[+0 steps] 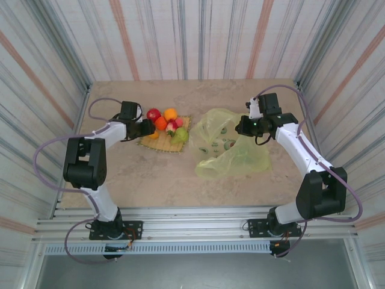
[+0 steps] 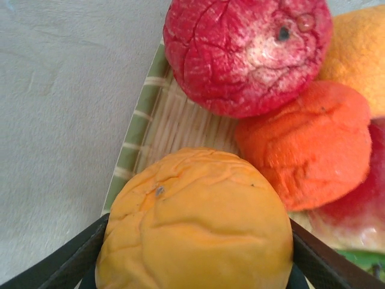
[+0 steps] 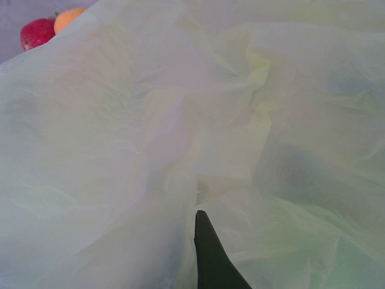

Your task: Place the fruits into the plastic bag

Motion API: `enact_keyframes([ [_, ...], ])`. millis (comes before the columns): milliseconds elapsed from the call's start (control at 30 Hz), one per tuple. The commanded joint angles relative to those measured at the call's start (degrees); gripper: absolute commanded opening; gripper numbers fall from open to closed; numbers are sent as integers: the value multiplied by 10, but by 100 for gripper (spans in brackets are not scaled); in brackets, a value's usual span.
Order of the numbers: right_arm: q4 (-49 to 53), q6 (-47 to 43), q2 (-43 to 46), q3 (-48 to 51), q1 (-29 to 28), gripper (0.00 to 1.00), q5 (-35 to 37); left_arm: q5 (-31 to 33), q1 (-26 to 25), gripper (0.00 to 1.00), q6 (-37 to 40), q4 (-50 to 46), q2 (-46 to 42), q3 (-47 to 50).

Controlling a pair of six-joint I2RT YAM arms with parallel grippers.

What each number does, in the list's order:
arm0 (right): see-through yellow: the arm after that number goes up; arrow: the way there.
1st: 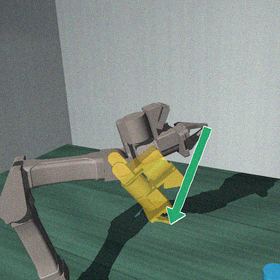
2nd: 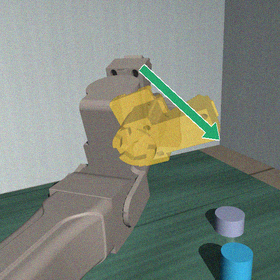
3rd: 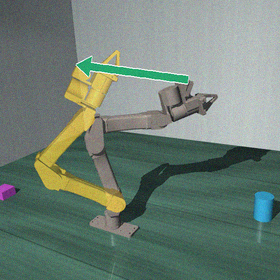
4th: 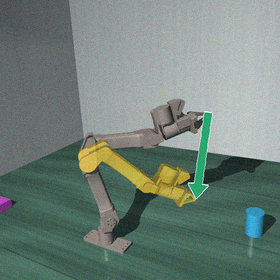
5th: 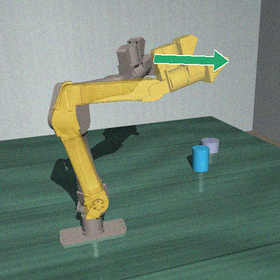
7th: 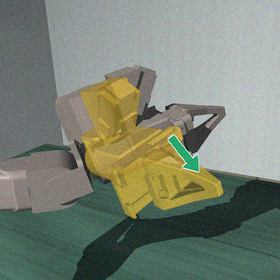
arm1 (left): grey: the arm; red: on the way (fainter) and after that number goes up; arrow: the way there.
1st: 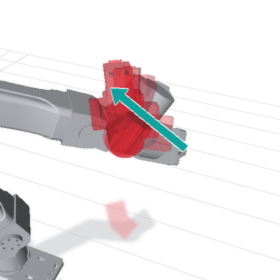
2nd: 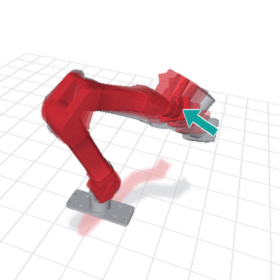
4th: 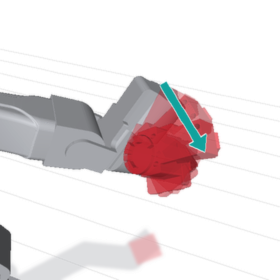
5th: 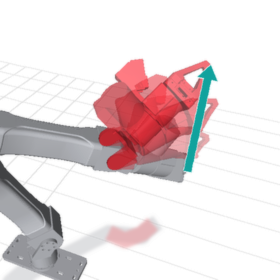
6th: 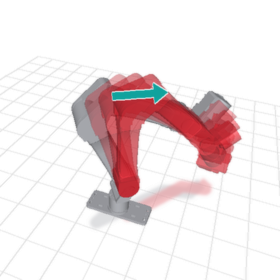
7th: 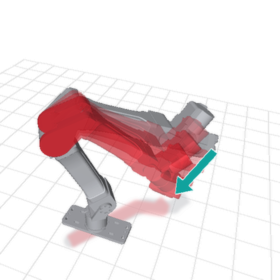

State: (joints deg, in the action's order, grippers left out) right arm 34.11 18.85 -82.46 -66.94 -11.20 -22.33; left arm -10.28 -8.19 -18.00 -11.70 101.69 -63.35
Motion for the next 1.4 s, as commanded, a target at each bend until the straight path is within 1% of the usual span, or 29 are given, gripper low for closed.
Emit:
enact_keyframes([
  [0, 11, -9, 4, 0, 3, 0, 2, 4, 5, 61, -1, 0, -69, 28],
  [133, 10, -9, 7, -1, 3, 0, 4, -1, 2, 58, -11, 2, -150, 76],
  [233, 9, -8, 5, -2, 2, 0, 4, -8, -18, 58, -12, 3, -218, 108],
  [333, 6, -7, 0, -3, 1, 0, 1, -15, -71, 57, -5, 2, -279, 128],
  [367, 4, -7, -2, -3, 0, 0, 0, -19, -95, 58, -5, 5, -294, 133],
  [500, -3, -3, -7, -6, -1, 0, -5, -25, -193, 56, 1, 37, -311, 141],
  [600, -11, 6, -10, -7, -3, 0, -18, -6, -264, 55, 35, 65, -290, 130],
  [667, -17, 15, -11, -7, -3, 0, -29, 8, -300, 55, 63, 75, -263, 116],
  [867, -20, 25, -12, -9, -11, 0, -43, 24, -367, 54, 154, 111, -170, 61],
  [967, -15, 25, -13, -9, -11, 0, -46, 27, -384, 54, 198, 118, -124, 32],
  [1067, -11, 27, -15, -11, -11, 0, -57, 4, -390, 54, 216, 138, -87, 16],
  [1167, -14, 38, -17, -10, -12, 0, -72, -6, -400, 55, 229, 156, -53, 4],
  [1267, -21, 49, -15, -7, -12, 0, -86, 9, -413, 57, 239, 175, -20, -11],
  [1367, -27, 60, -14, -4, -9, 0, -96, 19, -425, 58, 233, 199, 9, -24],
])
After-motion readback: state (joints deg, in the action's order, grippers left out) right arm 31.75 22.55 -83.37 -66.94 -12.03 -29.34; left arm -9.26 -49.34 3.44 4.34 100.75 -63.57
